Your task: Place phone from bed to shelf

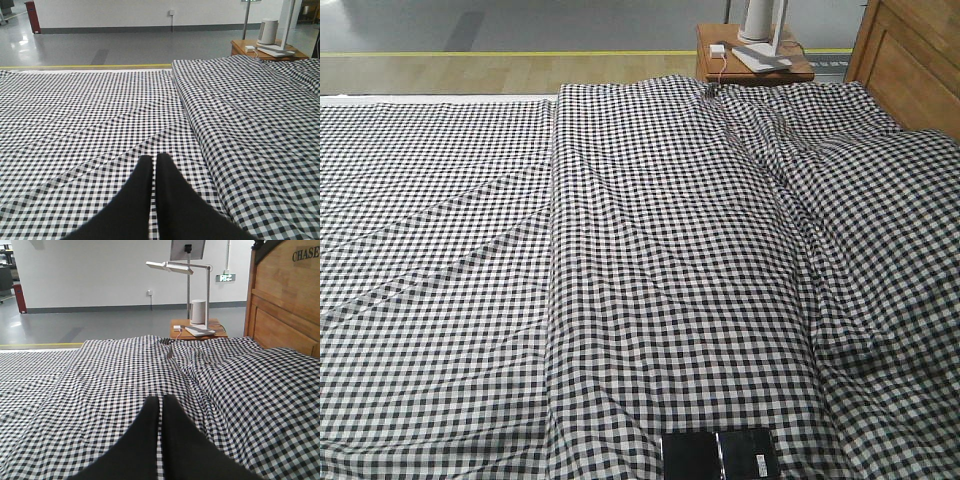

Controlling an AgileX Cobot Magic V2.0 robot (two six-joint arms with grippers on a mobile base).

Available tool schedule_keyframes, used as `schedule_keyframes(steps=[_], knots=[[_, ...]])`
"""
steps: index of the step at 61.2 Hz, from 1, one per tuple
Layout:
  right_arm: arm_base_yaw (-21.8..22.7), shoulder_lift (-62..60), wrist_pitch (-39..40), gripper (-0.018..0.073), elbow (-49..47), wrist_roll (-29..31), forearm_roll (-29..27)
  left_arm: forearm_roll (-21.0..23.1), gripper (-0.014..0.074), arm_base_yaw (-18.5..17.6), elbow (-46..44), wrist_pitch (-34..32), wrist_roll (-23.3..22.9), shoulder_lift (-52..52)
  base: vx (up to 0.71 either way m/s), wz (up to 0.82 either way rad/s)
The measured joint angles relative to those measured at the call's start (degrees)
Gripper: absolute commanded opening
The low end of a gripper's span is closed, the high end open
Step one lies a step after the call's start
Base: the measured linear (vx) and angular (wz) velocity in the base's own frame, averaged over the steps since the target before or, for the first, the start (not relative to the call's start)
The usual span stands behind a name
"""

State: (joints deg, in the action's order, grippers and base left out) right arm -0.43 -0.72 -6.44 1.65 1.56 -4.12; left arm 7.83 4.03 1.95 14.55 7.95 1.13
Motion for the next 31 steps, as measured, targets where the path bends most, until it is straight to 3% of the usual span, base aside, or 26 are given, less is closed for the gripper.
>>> schedule_keyframes(steps=[31], knots=[[0.0, 0.0, 0.0, -0.0001, 0.0, 0.0, 0.0, 0.0, 0.0001, 0.0, 0.0, 0.0, 0.0, 0.0, 0.0, 0.0]])
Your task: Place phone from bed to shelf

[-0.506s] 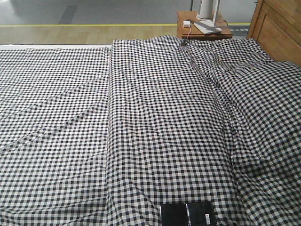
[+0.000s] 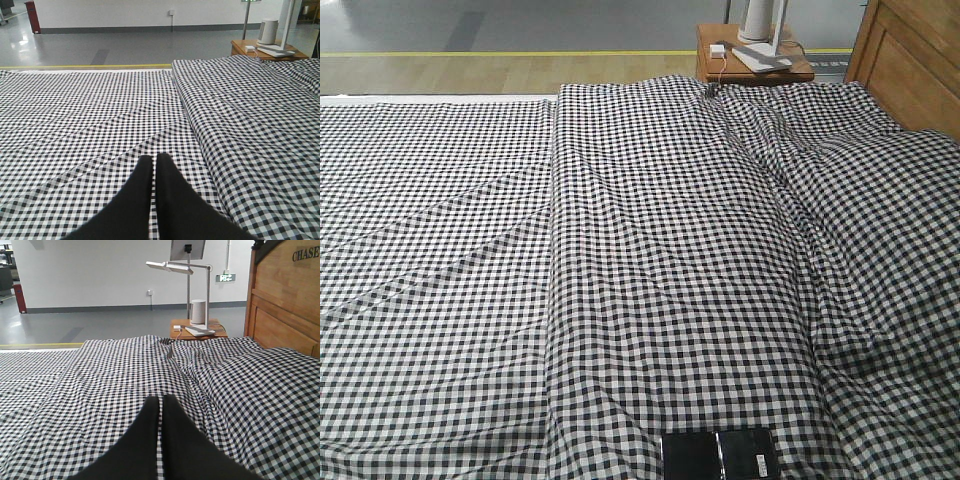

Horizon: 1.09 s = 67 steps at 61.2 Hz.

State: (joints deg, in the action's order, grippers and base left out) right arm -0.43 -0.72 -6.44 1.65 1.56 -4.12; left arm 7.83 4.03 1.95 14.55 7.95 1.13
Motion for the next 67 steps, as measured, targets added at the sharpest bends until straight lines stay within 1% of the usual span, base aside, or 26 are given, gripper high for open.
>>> schedule_keyframes(steps=[67], knots=[[0.0, 0.0, 0.51, -0.0001, 0.0, 0.0, 0.0, 0.0, 0.0001, 0.0, 0.0, 0.0, 0.0, 0.0, 0.0, 0.0]])
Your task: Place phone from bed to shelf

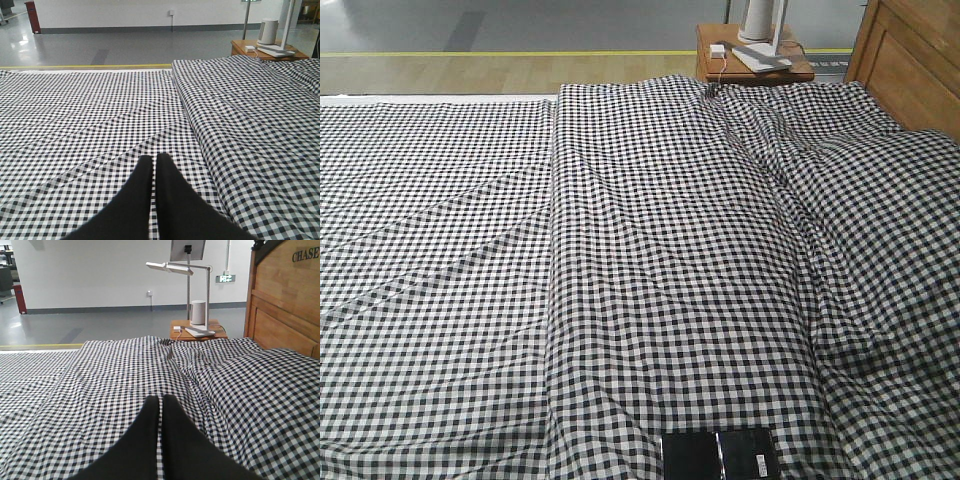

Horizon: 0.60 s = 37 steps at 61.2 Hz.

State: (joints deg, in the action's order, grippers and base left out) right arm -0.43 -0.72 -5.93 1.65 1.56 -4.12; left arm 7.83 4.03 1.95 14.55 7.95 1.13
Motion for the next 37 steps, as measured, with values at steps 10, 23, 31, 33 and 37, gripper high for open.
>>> schedule_keyframes(steps=[10, 23, 31, 33, 37], knots=[[0.0, 0.0, 6.31, -0.0001, 0.0, 0.0, 0.0, 0.0, 0.0001, 0.0, 0.0, 0.0, 0.0, 0.0, 0.0, 0.0], [0.0, 0.0, 16.09, -0.0001, -0.07, 0.44, 0.0, 0.0, 0.0001, 0.0, 0.0, 0.0, 0.0, 0.0, 0.0, 0.0], [0.0, 0.0, 16.58, -0.0001, -3.21, 2.81, 0.0, 0.0, 0.0001, 0.0, 0.0, 0.0, 0.0, 0.0, 0.0, 0.0], [0.0, 0.0, 16.66, -0.0001, -4.53, 3.64, 0.0, 0.0, 0.0001, 0.0, 0.0, 0.0, 0.0, 0.0, 0.0, 0.0], [0.0, 0.0, 16.85, -0.0001, -7.09, 5.15, 0.0, 0.0, 0.0001, 0.0, 0.0, 0.0, 0.0, 0.0, 0.0, 0.0]])
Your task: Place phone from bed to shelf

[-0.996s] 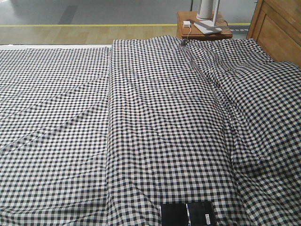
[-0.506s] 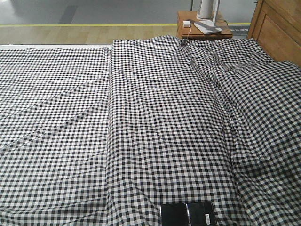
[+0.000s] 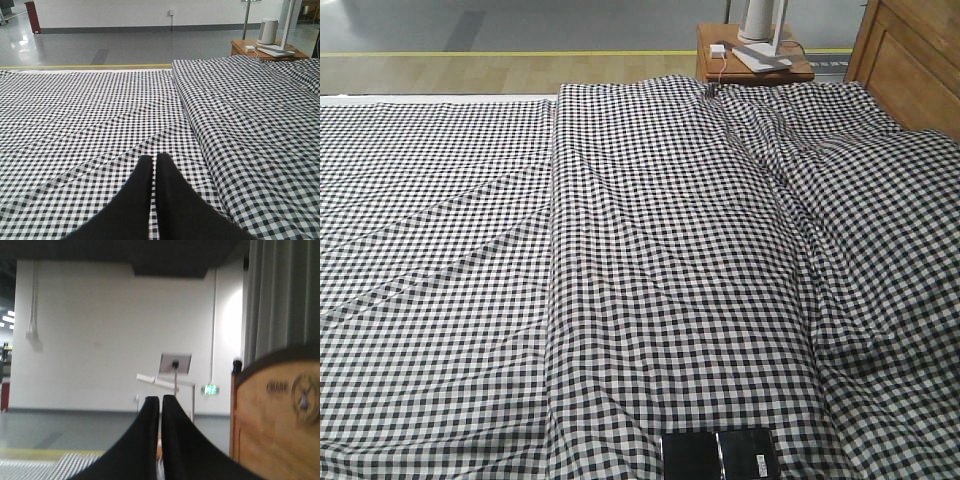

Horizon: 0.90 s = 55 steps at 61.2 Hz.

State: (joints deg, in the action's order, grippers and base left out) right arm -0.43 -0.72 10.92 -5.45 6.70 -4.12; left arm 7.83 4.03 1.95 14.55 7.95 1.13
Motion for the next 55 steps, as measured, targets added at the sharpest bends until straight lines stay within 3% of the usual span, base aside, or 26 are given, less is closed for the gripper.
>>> schedule_keyframes(steps=[14, 32, 46, 55], knots=[[0.0, 2.87, -2.46, -0.0001, -11.15, 1.5, 0.0, 0.0, 0.0001, 0.0, 0.0, 0.0, 0.0, 0.0, 0.0, 0.0], [0.0, 15.7, -17.46, -0.0001, -25.65, 1.37, 0.0, 0.0, 0.0001, 0.0, 0.0, 0.0, 0.0, 0.0, 0.0, 0.0], [0.0, 26.07, -25.79, 0.0018, -28.22, 0.73, 0.0, 0.0, 0.0001, 0.0, 0.0, 0.0, 0.0, 0.0, 0.0, 0.0], [0.0, 31.66, -28.58, 0.0087, -28.22, -0.45, 0.0, 0.0, 0.0001, 0.0, 0.0, 0.0, 0.0, 0.0, 0.0, 0.0]])
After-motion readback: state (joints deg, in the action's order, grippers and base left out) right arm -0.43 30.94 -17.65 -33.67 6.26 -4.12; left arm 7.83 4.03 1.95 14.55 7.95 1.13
